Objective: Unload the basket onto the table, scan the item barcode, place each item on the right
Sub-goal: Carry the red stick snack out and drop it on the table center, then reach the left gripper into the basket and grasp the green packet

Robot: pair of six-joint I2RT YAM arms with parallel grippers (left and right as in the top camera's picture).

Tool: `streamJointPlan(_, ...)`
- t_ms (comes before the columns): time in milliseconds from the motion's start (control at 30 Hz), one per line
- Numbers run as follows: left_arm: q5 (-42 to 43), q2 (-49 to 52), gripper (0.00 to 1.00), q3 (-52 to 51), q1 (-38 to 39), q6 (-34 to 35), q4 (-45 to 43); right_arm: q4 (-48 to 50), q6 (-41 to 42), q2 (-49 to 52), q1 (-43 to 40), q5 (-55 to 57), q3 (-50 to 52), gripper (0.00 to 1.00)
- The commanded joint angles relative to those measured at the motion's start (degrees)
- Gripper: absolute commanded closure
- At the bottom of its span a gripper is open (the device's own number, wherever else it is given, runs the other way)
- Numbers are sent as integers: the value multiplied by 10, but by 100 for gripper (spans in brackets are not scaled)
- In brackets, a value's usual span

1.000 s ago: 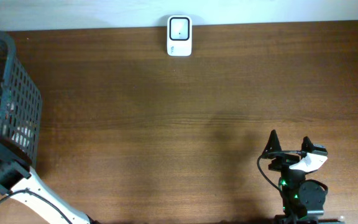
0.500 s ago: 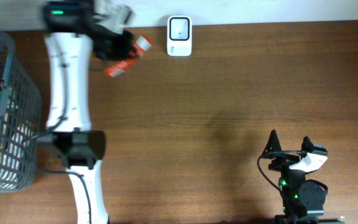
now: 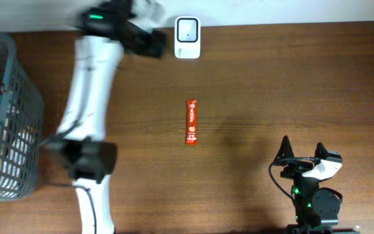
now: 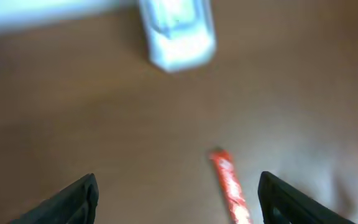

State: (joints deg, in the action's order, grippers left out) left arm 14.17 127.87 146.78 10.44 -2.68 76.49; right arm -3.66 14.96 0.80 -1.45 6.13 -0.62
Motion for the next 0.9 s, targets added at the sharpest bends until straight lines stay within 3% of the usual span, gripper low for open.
streamJointPlan(0, -109, -93, 20, 116, -130, 31, 60, -5, -1, -4, -2, 1, 3, 1)
streamJointPlan(67, -150, -115, 21, 117, -231, 68, 94, -5, -1, -4, -2, 1, 3, 1)
streamJointPlan(200, -155, -102, 24, 71, -405, 97, 122, -5, -1, -4, -2, 1, 3, 1)
streamJointPlan(233, -155, -100, 30, 44, -427, 92, 111, -5, -1, -4, -2, 1, 3, 1)
streamJointPlan(300, -155, -97, 33, -53, -465, 19, 37, -5, -1, -4, -2, 1, 3, 1)
streamJointPlan(400, -155, -97, 25, -207, -492, -5, -108, -5, -1, -4, -2, 1, 3, 1)
streamJointPlan(467, -155, -97, 19, -323, -497, -65, -229, -5, -1, -4, -2, 1, 3, 1)
streamJointPlan(533, -155, -97, 1, -413, -496, -89, -334, -5, -1, -4, -2, 1, 3, 1)
streamJointPlan(567, -137, -96, 0, -468, -496, -101, -401, -5, -1, -4, -2, 1, 3, 1)
streamJointPlan(633, -101, -86, 0, -504, -496, -114, -455, -5, -1, -4, -2, 1, 3, 1)
streamJointPlan(767, -92, -25, 4, -504, -485, -113, -475, -5, -1, -4, -2, 1, 3, 1)
streamJointPlan(867, -95, 4, 27, -504, -479, -109, -488, -5, -1, -4, -2, 1, 3, 1)
